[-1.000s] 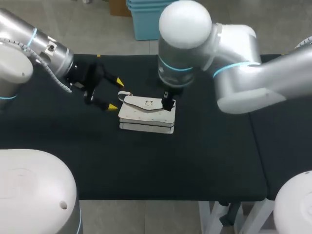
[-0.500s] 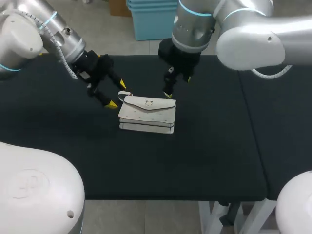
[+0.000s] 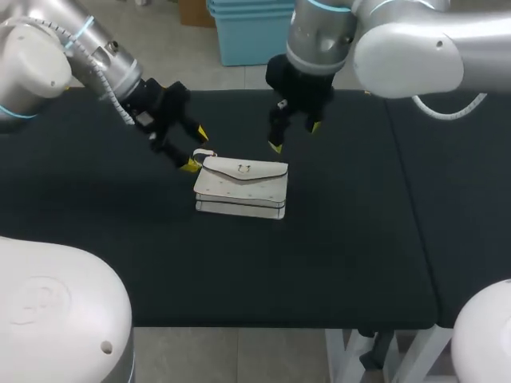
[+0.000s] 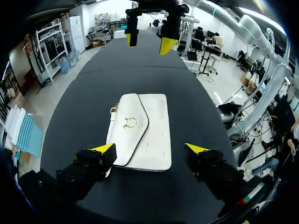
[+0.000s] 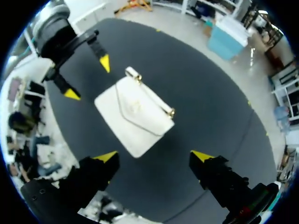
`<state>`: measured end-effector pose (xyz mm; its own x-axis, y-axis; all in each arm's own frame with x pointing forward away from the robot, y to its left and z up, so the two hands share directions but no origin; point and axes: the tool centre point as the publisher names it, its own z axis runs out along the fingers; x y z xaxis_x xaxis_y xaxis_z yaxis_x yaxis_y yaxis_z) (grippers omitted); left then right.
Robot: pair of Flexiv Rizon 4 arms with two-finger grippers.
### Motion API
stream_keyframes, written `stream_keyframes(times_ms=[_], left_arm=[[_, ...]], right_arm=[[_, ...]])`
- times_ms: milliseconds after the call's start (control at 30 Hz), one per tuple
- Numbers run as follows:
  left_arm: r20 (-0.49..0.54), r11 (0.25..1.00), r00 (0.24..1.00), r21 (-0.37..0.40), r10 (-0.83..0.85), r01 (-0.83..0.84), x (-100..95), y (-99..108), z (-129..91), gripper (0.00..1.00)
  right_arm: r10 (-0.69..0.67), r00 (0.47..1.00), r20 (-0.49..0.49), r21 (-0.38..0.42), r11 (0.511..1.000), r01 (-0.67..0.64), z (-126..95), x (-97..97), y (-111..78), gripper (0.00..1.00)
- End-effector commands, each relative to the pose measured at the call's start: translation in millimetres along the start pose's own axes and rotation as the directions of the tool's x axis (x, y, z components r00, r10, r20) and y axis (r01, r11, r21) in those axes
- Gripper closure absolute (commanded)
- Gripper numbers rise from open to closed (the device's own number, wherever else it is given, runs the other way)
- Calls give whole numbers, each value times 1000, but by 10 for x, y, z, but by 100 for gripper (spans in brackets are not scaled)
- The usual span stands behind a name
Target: Pick up the bag, open it, inspect its contents, close it, and place it on the opposite side
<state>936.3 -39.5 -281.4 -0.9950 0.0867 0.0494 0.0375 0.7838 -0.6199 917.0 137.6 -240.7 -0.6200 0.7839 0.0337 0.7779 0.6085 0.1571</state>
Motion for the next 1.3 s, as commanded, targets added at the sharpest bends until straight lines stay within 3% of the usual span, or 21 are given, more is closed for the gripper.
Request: stream_keyframes(times_ms=[33,133,267,433,633,1033,1133,1300], left_arm=[[23,777,776,25,-630,629,-32,-31,-122,0],[-6,626,626,35,-779,779,-41,-12,-161,0],[-88,478,483,68,-871,876,-39,62,-184,0],[-177,322,338,111,-924,940,10,186,-133,0],[-263,166,203,156,-943,974,53,288,-73,0],[-280,0,36,127,-959,992,45,297,28,0],[-262,21,50,111,-964,994,58,312,60,0],[-262,21,50,111,-964,994,58,312,60,0]], right_arm=[[317,946,-64,126,943,-307,-91,-96,98,0],[470,870,-152,176,879,-444,-109,-157,50,0],[571,787,-234,209,820,-533,-101,-164,-42,0],[678,670,-303,204,733,-649,-53,-153,-182,0],[713,586,-385,143,673,-726,6,-130,-288,0],[718,490,-495,68,594,-802,134,-141,-366,0],[733,454,-506,61,556,-829,169,-161,-381,0],[735,458,-501,58,556,-829,186,-159,-382,0]])
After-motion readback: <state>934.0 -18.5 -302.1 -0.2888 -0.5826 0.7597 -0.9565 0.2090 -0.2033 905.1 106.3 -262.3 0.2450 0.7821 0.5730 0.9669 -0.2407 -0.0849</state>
